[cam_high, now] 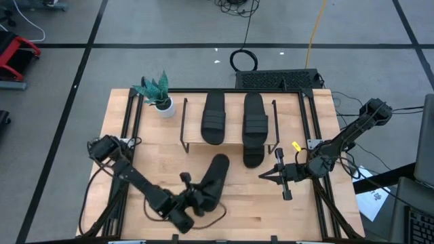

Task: Pick and place slides into the shelf
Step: Put the black slipper under the shelf

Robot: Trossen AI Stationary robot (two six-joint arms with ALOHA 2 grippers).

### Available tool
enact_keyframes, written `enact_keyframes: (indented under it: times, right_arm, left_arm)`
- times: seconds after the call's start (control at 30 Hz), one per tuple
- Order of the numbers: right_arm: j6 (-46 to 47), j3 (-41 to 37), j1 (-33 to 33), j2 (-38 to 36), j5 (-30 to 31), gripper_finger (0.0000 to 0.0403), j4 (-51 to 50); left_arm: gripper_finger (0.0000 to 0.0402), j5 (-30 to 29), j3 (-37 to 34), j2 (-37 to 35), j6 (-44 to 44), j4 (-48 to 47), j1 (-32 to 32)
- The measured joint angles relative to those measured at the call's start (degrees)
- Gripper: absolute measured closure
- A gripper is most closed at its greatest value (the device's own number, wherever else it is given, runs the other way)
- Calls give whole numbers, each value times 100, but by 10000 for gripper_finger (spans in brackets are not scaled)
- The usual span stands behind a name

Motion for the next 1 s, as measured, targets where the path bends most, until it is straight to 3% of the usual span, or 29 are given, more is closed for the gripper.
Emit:
enact_keyframes:
  times: [0.43, 1.0]
  right_arm:
    - [-11, 0, 0, 0, -1, 403, 0]
    - [-34, 2, 0, 0, -2, 403, 0]
  left_arm:
    - [381, 454, 4, -4, 439, -441, 1312]
    - [381, 764, -98, -6, 515, -955, 2214]
